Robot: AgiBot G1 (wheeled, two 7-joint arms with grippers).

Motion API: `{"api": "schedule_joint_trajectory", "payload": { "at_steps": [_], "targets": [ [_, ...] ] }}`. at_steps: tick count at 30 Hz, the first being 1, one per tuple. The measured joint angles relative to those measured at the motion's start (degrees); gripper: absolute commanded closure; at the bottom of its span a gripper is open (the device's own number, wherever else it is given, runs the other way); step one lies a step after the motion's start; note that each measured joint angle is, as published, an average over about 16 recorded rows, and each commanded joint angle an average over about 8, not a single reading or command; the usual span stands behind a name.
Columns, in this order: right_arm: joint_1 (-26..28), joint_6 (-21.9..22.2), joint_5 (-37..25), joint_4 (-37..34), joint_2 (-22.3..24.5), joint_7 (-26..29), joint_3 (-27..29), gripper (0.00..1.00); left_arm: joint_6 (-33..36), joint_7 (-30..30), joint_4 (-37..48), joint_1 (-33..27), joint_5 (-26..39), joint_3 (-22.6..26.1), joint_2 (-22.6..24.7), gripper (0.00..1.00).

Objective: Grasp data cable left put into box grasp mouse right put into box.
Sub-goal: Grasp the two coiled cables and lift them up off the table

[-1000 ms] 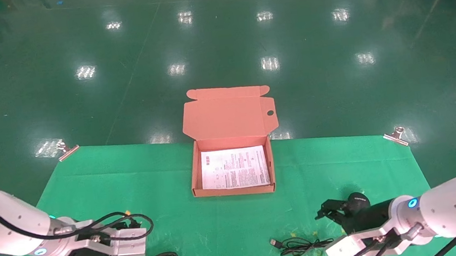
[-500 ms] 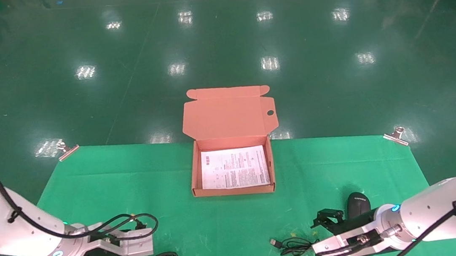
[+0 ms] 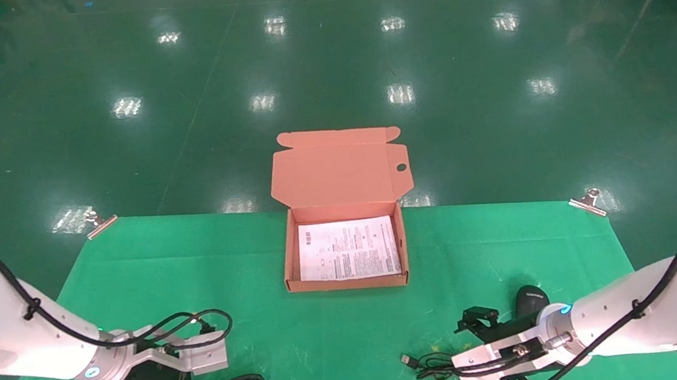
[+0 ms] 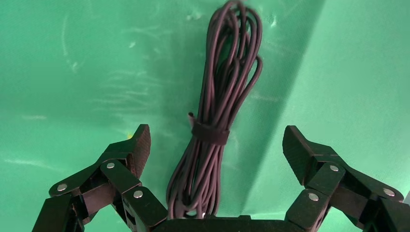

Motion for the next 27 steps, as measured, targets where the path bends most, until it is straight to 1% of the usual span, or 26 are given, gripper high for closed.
{"api": "schedule_joint_trajectory", "payload": {
  "at_steps": [1,2,3,4,12,27],
  "targets": [
    [0.0,0.3,-0.1,-0.3,-0.1,-0.1,0.0,0.64,-0.1,0.3,0.5,-0.1,-0.1,0.0,0.1,0.92],
    [0.0,0.5,-0.2,-0.6,-0.3,-0.2,0.0,0.77,-0.2,0.5,1.0,-0.1,-0.1,-0.1,0.3,1.0],
    [0.0,0.7,-0.2,-0.9,-0.4,-0.3,0.0,0.89,-0.3,0.8,1.4,-0.1,-0.1,-0.1,0.4,1.0],
    [0.0,0.9,-0.3,-1.1,-0.4,-0.4,0.0,0.99,-0.3,1.0,1.8,-0.2,-0.2,-0.1,0.4,1.0],
    [0.0,1.5,-0.5,-1.8,-0.7,-0.6,-0.1,1.0,-0.5,1.6,2.8,-0.3,-0.3,-0.2,0.7,1.0],
    [0.0,1.1,-0.4,-1.3,-0.5,-0.6,0.0,1.0,-0.4,1.3,2.1,-0.3,-0.2,-0.1,0.5,1.0]
  ]
}}
